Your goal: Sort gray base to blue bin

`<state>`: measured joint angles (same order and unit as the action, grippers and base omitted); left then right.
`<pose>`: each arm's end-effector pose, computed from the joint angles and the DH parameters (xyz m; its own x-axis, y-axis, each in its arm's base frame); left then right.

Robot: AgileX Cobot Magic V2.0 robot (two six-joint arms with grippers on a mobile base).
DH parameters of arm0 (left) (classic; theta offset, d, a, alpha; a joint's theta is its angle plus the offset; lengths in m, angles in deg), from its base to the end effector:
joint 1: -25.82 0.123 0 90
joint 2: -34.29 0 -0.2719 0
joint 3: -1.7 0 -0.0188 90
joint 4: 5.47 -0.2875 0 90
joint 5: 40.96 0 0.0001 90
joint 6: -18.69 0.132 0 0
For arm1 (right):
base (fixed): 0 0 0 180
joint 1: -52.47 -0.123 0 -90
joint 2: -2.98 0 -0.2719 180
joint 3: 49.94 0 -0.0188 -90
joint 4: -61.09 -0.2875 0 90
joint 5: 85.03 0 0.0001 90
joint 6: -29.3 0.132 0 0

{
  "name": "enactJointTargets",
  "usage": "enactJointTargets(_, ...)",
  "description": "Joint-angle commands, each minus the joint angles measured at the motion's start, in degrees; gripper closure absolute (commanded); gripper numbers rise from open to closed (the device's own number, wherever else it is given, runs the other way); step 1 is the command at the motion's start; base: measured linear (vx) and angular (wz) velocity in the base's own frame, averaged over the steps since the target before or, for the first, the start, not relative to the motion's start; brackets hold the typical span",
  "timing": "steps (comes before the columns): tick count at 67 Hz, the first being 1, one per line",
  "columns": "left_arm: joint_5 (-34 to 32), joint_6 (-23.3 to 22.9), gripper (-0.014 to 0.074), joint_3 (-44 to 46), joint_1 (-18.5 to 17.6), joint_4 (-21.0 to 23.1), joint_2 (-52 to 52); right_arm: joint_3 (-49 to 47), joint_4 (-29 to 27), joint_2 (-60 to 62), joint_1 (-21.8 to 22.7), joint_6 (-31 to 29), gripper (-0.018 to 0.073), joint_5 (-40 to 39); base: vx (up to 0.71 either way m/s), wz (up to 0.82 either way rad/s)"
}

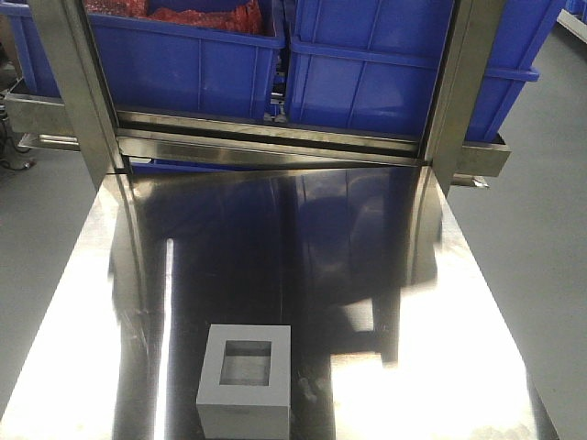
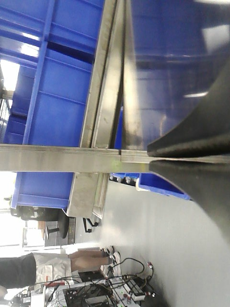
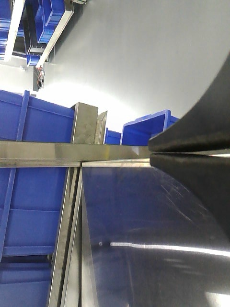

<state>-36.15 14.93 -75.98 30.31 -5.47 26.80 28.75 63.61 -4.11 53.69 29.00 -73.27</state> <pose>0.1469 0.0115 0.2013 0.0055 -0.0653 -0.9978 -0.0781 0.9948 -0.0656 0.1463 -0.0043 0.1791 -0.1323 -0.0455 -0.9902 0.0238 0.9985 -0.0490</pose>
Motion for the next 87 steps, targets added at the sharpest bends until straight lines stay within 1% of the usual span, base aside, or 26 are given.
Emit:
enactJointTargets(1,-4.8,-0.1,0.0603,4.3,-0.1,0.7,0.2,0.3,0.5,0.5,0.3,-0.4,0.0564,-4.6,0.00,0.00)
enactJointTargets(8,-3.6,-0.1,0.0603,8.5,-0.1,0.7,-3.8,0.3,0.5,0.5,0.3,-0.4,0.0564,-4.6,0.00,0.00)
enactJointTargets(11,-1.6,-0.1,0.0603,10.9,-0.1,0.7,-6.8,0.3,0.5,0.5,0.3,-0.4,0.0564,-4.6,0.00,0.00)
enactJointTargets(17,3.7,-0.1,0.0603,16.1,-0.1,1.0,-12.9,0.3,0.5,0.5,0.3,-0.4,0.0564,-4.6,0.00,0.00)
enactJointTargets(24,10.5,-0.1,0.0603,21.4,-0.1,2.5,-19.9,0.3,0.5,0.5,0.3,-0.4,0.0564,-4.6,0.00,0.00)
enactJointTargets(27,14.5,0.0,0.0603,23.6,-0.3,3.4,-23.2,0.3,0.5,0.5,0.3,-0.4,0.0564,-4.6,0.00,0.00)
enactJointTargets(37,21.6,0.0,0.0603,27.6,-3.2,4.3,-31.1,0.3,0.5,0.4,0.3,-0.4,0.0564,-4.5,0.00,0.00)
enactJointTargets(45,25.0,0.0,0.0603,27.9,-3.5,5.2,-35.9,0.3,0.5,0.4,0.3,-0.4,0.0564,-4.5,0.00,0.00)
enactJointTargets(51,24.1,0.0,0.0603,27.9,-3.5,5.4,-37.5,0.3,0.5,0.4,0.3,-0.4,0.0564,-4.5,0.00,0.00)
enactJointTargets(57,22.6,0.0,0.0603,27.9,-3.5,5.4,-37.7,0.3,0.5,0.4,0.3,-0.4,0.0564,-4.5,0.00,0.00)
enactJointTargets(73,21.1,-0.1,0.0599,27.9,-3.5,5.2,-37.8,0.3,0.5,0.4,0.3,-0.4,0.0564,-4.5,0.00,0.00)
enactJointTargets(80,21.1,0.0,0.0578,27.9,-3.5,4.5,-37.8,0.3,0.5,0.4,0.3,-0.4,0.0564,-4.5,0.00,0.00)
enactJointTargets(87,21.1,0.0,0.0531,27.9,-3.5,4.5,-37.8,0.3,0.5,0.4,0.3,-0.4,0.0564,-4.5,0.00,0.00)
